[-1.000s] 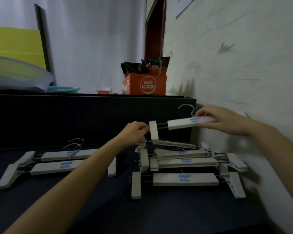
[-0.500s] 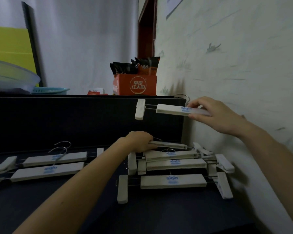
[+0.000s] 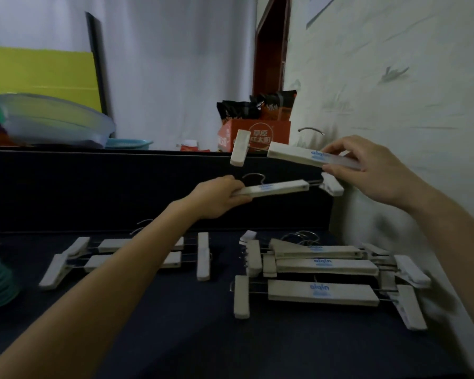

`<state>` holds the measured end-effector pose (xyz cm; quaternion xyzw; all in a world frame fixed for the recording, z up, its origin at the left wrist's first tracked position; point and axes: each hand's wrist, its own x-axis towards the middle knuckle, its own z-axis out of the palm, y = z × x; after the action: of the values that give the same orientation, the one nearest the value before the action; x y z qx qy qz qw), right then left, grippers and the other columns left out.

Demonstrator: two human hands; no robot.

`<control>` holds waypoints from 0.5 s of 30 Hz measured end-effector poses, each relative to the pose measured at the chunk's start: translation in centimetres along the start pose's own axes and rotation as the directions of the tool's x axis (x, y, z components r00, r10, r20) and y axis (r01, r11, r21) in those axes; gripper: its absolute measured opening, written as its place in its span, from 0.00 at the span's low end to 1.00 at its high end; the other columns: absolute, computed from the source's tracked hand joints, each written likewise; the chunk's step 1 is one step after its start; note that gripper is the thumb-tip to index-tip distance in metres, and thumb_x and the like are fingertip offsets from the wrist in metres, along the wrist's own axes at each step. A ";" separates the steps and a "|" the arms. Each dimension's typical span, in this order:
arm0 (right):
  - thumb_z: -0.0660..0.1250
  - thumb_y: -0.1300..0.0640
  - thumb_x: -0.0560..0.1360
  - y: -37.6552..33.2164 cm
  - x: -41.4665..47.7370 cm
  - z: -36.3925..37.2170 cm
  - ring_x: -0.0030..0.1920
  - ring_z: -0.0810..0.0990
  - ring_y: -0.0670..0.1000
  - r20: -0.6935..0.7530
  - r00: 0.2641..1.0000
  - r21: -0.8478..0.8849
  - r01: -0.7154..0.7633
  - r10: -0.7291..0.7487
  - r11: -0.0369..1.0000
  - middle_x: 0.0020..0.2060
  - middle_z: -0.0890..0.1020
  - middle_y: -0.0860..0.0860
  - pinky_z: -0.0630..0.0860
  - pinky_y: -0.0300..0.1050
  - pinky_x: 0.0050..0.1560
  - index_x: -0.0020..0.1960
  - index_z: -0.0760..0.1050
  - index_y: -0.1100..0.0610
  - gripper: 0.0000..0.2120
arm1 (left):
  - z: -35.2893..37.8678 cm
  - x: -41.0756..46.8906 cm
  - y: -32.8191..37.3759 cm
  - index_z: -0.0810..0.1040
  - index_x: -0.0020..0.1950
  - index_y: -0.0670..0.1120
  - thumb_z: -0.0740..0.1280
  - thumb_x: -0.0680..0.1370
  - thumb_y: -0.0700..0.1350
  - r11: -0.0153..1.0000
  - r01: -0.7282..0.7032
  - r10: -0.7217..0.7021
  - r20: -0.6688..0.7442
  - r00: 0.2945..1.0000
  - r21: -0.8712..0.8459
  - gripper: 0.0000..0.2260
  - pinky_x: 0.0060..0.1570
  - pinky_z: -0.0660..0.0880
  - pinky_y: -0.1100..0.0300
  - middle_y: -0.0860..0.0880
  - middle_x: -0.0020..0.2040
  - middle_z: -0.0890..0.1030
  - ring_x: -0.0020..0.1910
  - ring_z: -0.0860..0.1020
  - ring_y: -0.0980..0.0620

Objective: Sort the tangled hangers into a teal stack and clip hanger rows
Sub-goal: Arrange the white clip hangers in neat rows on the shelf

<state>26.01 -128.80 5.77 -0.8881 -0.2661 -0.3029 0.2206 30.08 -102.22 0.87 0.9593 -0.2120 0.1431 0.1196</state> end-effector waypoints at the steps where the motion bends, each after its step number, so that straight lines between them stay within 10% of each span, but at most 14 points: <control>1: 0.66 0.55 0.75 -0.7 0.2 0.2 0.49 0.73 0.49 -0.005 1.000 0.009 0.006 -0.006 1.000 0.51 0.74 0.49 0.67 0.36 0.43 0.59 0.74 0.55 0.13 | -0.8 -1.1 -0.7 0.75 0.57 0.48 0.59 0.77 0.55 1.000 0.009 -0.009 -0.025 1.000 -0.014 0.15 0.40 0.70 0.59 0.49 0.48 0.73 0.42 0.74 0.51; 9: 0.66 0.54 0.75 -6.5 2.5 4.0 0.51 0.71 0.46 0.035 0.995 0.078 0.086 -0.089 0.993 0.52 0.72 0.47 0.65 0.31 0.45 0.60 0.72 0.54 0.14 | -5.4 -13.8 -7.0 0.73 0.59 0.55 0.59 0.75 0.59 0.994 0.064 -0.061 -0.031 0.998 0.092 0.16 0.42 0.70 0.62 0.58 0.45 0.70 0.42 0.72 0.58; 15: 0.67 0.54 0.74 -10.4 3.3 7.6 0.52 0.72 0.45 0.085 0.986 0.119 0.130 -0.140 0.984 0.52 0.74 0.46 0.65 0.28 0.47 0.59 0.73 0.54 0.14 | -5.3 -22.4 -10.6 0.71 0.61 0.60 0.44 0.65 0.76 0.995 0.075 -0.077 0.025 0.997 0.067 0.35 0.45 0.68 0.69 0.66 0.48 0.68 0.46 0.71 0.65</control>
<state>25.13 -115.56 4.91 -0.8672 -0.3524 -0.2600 0.2369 14.10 -82.96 -3.25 0.9720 -0.1719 0.1323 0.0903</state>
